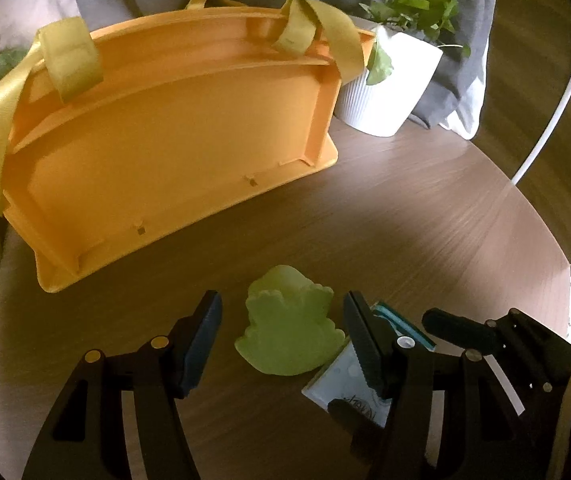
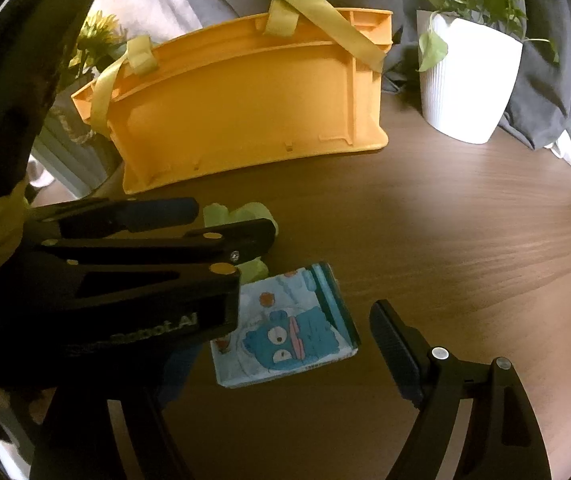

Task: Organize soft objects
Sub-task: 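Grasp the green frog sponge with the left tool while the right tool grasps the blue tissue pack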

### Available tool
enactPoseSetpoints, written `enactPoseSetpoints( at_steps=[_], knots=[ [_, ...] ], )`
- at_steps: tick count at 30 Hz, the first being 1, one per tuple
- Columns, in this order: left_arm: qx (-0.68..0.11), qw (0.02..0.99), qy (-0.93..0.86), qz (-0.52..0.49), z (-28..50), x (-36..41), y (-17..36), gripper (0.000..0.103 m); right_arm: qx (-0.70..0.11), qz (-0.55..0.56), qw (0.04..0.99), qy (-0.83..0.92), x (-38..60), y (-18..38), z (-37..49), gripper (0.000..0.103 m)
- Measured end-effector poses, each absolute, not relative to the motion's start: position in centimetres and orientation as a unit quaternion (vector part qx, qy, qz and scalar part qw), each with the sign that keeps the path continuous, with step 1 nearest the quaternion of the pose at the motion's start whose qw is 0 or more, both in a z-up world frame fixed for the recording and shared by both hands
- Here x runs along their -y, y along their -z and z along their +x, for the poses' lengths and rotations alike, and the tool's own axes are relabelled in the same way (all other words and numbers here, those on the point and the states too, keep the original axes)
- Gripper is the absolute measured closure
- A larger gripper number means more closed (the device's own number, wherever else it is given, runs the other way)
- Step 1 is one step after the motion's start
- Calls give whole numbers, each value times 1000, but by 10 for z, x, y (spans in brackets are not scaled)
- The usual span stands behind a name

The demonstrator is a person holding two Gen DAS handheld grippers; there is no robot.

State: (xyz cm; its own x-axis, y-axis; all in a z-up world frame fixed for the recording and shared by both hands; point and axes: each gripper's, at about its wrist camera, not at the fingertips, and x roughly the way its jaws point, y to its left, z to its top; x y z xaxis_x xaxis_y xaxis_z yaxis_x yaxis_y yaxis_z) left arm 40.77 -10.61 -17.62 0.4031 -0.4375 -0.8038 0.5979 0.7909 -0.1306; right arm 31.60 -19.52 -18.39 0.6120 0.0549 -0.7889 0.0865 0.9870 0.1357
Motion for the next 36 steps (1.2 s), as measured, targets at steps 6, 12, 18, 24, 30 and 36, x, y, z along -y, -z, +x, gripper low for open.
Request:
enactPoseSetpoints(
  at_steps=[6, 12, 18, 24, 30, 36],
  knots=[
    [-456, 830, 310, 84, 406, 106, 178, 58, -439, 82, 895, -1, 195, 185, 315, 26],
    [-448, 834, 310, 84, 403, 104, 176, 58, -433, 84, 897, 2, 195, 184, 312, 33],
    [-430, 845, 308, 80, 397, 97, 164, 58, -427, 87, 900, 6, 196, 183, 308, 41],
    [-412, 861, 287, 85, 389, 84, 153, 58, -423, 88, 902, 10, 194, 182, 304, 43],
    [-401, 872, 268, 89, 379, 69, 145, 58, -421, 87, 903, 17, 191, 180, 301, 44],
    [-403, 874, 256, 83, 373, 56, 144, 58, -419, 79, 904, 14, 188, 177, 299, 62]
  ],
)
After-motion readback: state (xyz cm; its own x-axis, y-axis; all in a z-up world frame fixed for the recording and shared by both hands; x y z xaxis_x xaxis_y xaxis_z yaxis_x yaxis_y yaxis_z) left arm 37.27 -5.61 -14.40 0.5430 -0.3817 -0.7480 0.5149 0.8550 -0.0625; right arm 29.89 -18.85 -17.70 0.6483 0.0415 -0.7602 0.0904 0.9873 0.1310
